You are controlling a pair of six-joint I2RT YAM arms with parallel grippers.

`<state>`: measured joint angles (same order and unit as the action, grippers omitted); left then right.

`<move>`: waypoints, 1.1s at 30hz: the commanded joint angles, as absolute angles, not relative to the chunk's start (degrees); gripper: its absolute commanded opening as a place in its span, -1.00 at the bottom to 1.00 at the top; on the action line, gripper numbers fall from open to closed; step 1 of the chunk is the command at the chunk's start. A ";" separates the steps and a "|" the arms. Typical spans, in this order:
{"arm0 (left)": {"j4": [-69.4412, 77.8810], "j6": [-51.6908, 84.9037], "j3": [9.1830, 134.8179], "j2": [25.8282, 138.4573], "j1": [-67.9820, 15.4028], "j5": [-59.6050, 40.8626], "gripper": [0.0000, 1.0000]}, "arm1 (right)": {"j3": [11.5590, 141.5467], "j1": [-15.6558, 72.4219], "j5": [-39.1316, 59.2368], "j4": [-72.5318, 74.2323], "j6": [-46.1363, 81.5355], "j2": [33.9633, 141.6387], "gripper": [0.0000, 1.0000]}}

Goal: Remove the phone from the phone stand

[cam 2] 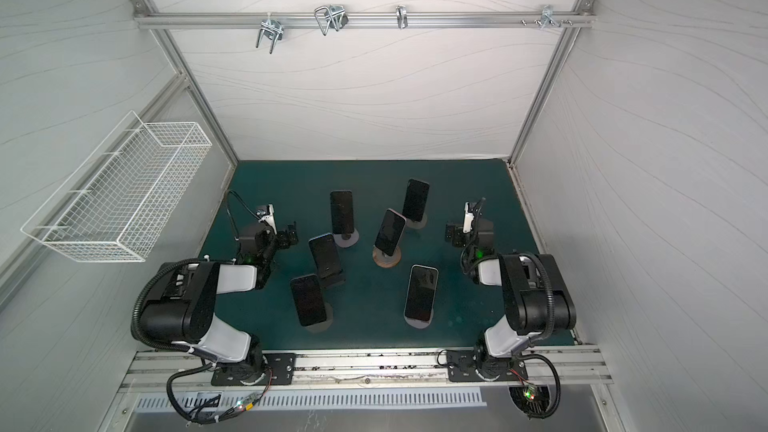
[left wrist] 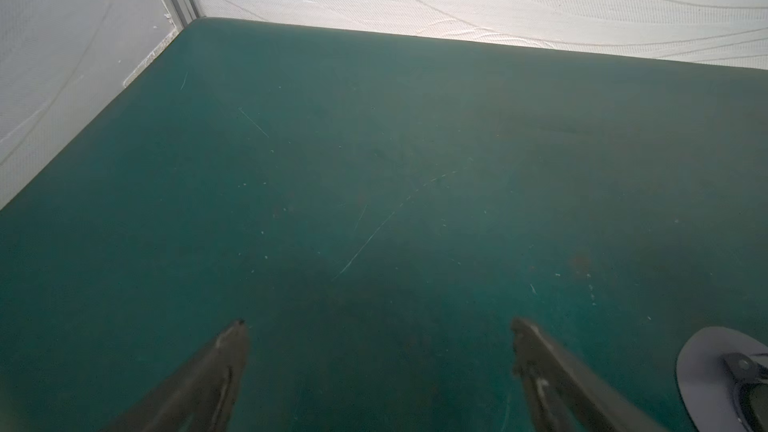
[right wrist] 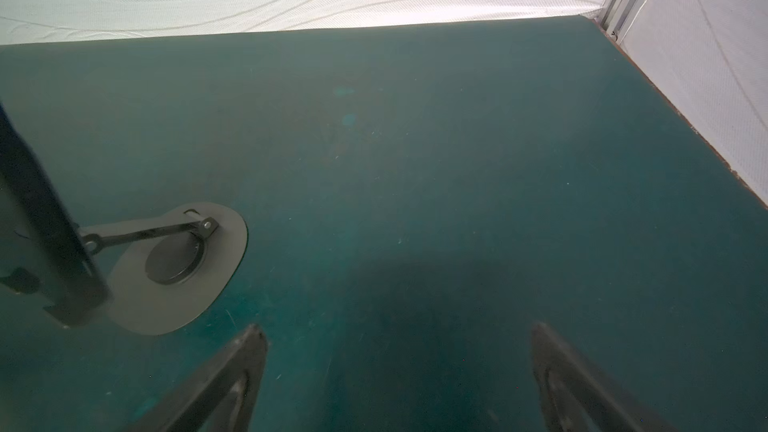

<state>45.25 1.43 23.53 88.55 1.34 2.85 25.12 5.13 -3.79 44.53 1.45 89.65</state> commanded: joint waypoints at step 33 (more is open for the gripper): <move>47.20 0.90 24.80 89.06 1.32 3.34 1.00 | 25.53 5.03 -3.56 44.98 0.58 89.82 0.98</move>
